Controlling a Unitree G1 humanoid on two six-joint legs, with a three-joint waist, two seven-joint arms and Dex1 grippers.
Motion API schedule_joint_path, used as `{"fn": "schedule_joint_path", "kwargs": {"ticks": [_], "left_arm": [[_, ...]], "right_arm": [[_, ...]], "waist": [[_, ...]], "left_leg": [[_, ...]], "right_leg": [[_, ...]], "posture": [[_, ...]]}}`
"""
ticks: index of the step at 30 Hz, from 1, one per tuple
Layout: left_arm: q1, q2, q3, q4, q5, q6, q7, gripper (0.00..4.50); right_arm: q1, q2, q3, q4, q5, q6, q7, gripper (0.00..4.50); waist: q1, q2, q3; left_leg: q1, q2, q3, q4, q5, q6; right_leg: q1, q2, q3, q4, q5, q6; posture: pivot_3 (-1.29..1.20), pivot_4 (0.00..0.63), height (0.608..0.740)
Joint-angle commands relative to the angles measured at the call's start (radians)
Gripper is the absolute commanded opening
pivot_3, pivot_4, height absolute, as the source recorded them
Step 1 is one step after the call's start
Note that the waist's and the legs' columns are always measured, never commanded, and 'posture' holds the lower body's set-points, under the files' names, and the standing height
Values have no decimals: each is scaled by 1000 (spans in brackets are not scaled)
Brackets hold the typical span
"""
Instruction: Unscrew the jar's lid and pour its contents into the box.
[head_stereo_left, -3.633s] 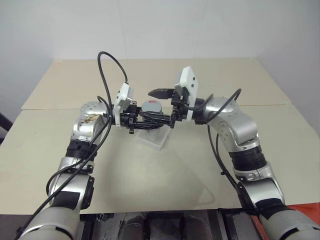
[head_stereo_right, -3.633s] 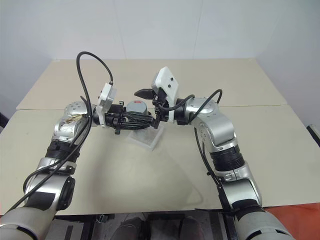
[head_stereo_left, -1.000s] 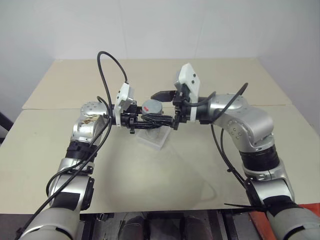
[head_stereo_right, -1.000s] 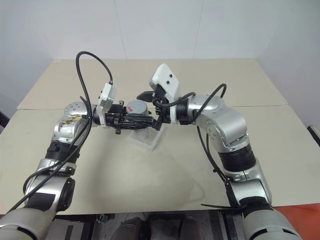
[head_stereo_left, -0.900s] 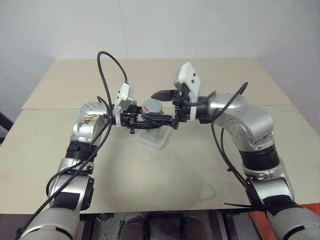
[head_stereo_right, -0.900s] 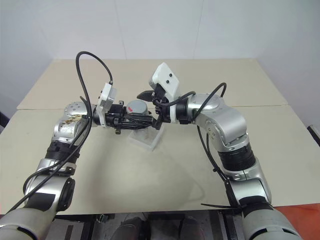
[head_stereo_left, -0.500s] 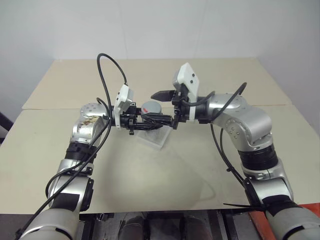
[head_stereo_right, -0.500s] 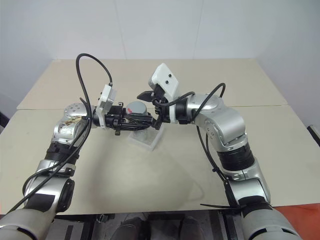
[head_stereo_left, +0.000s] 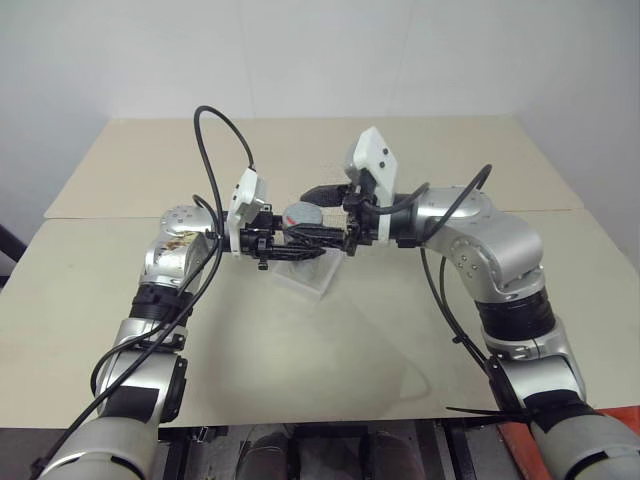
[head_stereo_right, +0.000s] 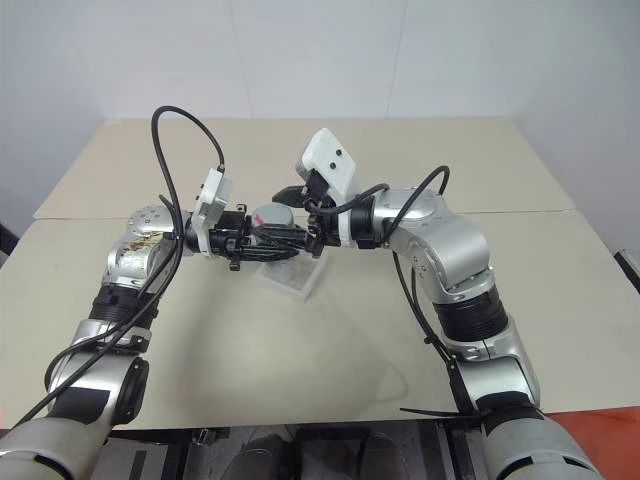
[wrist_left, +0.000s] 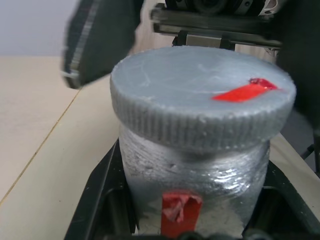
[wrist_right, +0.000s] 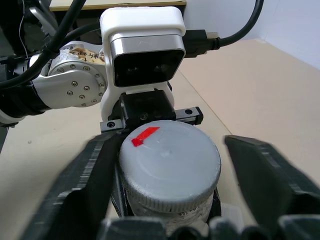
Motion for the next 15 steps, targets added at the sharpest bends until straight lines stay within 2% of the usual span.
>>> {"fn": "schedule_joint_path", "kwargs": {"ticks": [1, 15], "left_arm": [[-6, 13, 9, -37, -15, -2, -3, 2004], [39, 10, -22, -59, -3, 2, -17, 2004]], "right_arm": [[-18, 5, -10, -21, -2, -30, 0, 2758], [-71, -27, -70, 19, 21, -25, 38, 2757]], "waist": [[0, 0, 0], [0, 0, 0]], "left_leg": [[0, 0, 0, 0, 0, 0], [0, 0, 0, 0, 0, 0]], "right_leg": [[0, 0, 0, 0, 0, 0], [0, 0, 0, 0, 0, 0]], "posture": [[0, 150, 740], [0, 150, 740]]}}
